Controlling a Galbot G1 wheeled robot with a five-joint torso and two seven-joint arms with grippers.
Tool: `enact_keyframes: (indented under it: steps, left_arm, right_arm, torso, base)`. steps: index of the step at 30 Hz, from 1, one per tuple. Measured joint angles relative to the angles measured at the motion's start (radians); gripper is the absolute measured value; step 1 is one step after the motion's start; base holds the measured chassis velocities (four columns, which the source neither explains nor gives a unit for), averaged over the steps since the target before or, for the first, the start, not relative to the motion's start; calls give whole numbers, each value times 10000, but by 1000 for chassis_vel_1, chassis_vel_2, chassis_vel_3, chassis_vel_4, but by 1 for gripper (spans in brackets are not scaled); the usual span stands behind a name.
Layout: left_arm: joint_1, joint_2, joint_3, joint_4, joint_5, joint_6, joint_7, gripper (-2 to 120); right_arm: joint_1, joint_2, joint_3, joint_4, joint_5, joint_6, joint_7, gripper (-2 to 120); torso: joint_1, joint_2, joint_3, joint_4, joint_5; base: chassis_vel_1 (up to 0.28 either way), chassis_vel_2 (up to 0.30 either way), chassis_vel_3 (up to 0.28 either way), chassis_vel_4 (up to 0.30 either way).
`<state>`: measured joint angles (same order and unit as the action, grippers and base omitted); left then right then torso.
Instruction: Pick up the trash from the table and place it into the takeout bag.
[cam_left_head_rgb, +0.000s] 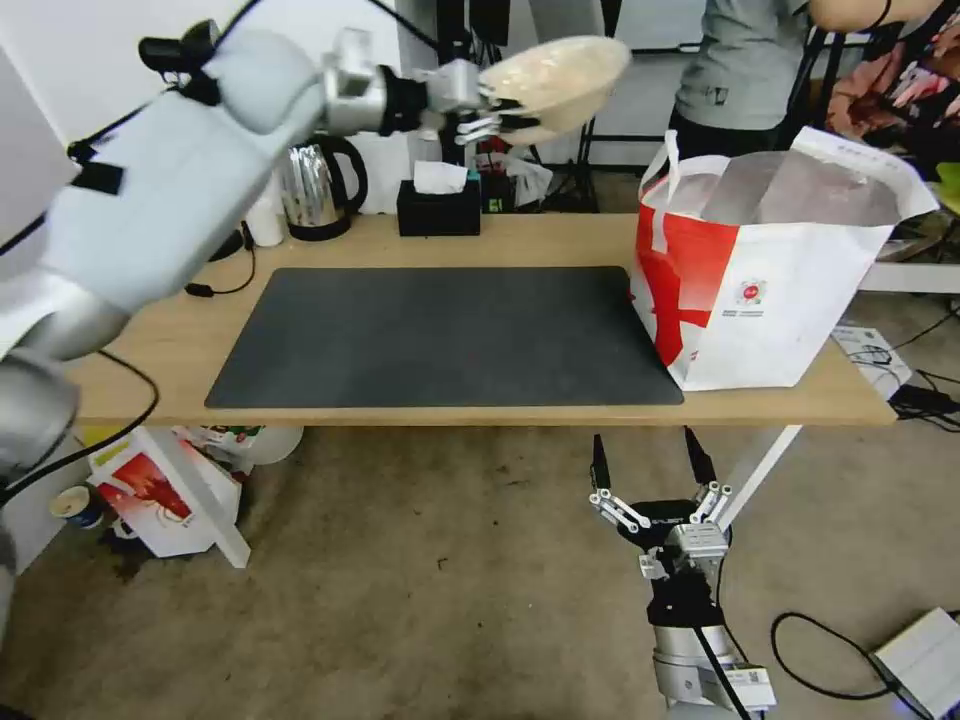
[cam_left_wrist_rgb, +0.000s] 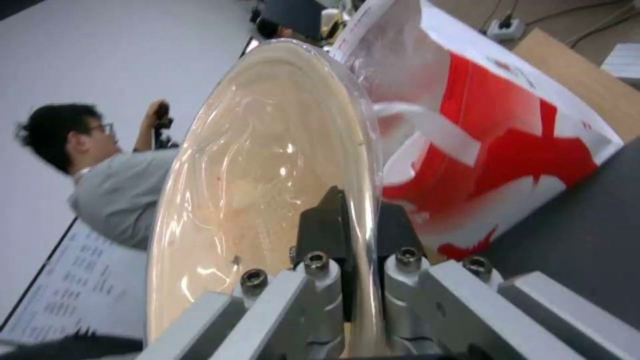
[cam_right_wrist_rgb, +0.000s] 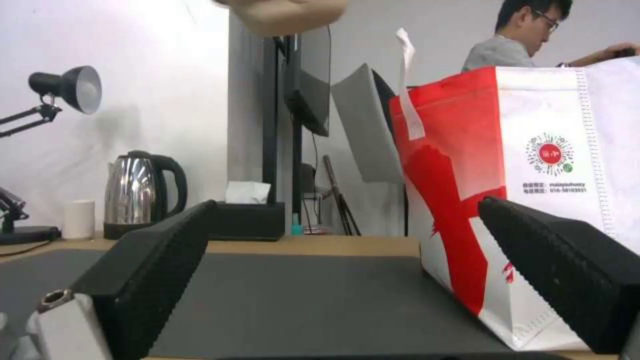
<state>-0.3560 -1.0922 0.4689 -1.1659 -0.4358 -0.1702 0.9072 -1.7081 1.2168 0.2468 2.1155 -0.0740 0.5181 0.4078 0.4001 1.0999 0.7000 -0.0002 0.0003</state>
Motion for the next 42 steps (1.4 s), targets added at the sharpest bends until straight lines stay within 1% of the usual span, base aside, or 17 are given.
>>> enact_keyframes:
  steps: [4,5,9,10,14,17,18,19,20,26,28,30,32,36,38,40,42]
  left_arm:
    - [-30,-648,157,387,141,-36,14,0]
    - [-30,-648,157,387,141,-36,14,0]
    - [51,-1190,236,639,242,-38,18,0]
    - [51,-1190,236,639,242,-38,18,0]
    - [124,-1752,358,864,314,-17,-3,0]
    - [125,-1857,374,924,338,-20,-5,0]
    - [116,-2128,382,1112,450,-50,-7,0]
    - [116,-2128,382,1112,450,-50,-7,0]
    - [77,-2286,380,1238,505,-87,-6,0]
    - [-99,-2930,263,1737,770,-224,-2,0]
    - [-107,-3015,230,1806,839,-251,0,0]
    - [-113,-3439,71,2139,1174,-428,35,0]
    - [-113,-3531,44,2206,1226,-460,41,0]
    - [-104,-4177,-118,2726,1504,-653,68,0]
    - [-111,-4231,-128,2780,1536,-674,70,0]
    - [-200,-4516,-225,3111,1744,-799,118,0]
    - [-226,-4601,-251,3218,1796,-835,133,0]
  right_arm:
    - [0,0,0,0,0,0,0,100]
    - [0,0,0,0,0,0,0,100]
    - [0,0,0,0,0,0,0,100]
    - [0,0,0,0,0,0,0,100]
    - [0,0,0,0,0,0,0,100]
    - [0,0,0,0,0,0,0,100]
    - [0,0,0,0,0,0,0,100]
    - [0,0,0,0,0,0,0,100]
    - [0,0,0,0,-1,0,0,100]
    - [-1,0,0,0,0,0,0,100]
    - [0,0,0,0,-1,0,0,100]
    - [0,0,0,0,0,0,0,100]
    - [0,-1,0,0,0,0,0,100]
    - [0,0,1,0,0,0,0,100]
    - [0,0,0,0,0,0,0,100]
    - [0,0,0,0,0,0,1,100]
    - [0,0,0,0,0,0,0,100]
  torso:
    - [0,0,0,4,-4]
    - [0,0,0,4,-4]
    - [0,0,0,2,-2]
    - [0,0,0,2,-2]
    - [-1,2,0,2,-2]
    - [0,2,0,1,-1]
    - [0,2,0,1,-1]
    - [0,2,0,1,-1]
    - [0,2,0,1,-2]
    - [0,2,0,0,-1]
    - [0,2,-1,2,-2]
    - [0,2,-1,3,-3]
    - [0,2,-1,2,-3]
    - [0,1,0,1,-3]
    - [0,1,0,2,-3]
    - [0,2,-1,0,-1]
    - [0,2,0,2,-2]
  base:
    - [0,0,0,0]
    - [0,0,0,0]
    - [0,0,0,0]
    - [0,0,0,0]
    - [0,0,0,0]
    - [0,0,0,0]
    - [0,0,0,0]
    - [0,0,0,0]
    - [0,0,0,0]
    - [0,0,0,0]
    - [0,0,0,0]
    - [0,0,0,0]
    - [0,0,0,0]
    - [0,0,0,0]
    - [0,0,0,0]
    - [0,0,0,0]
    - [0,0,0,0]
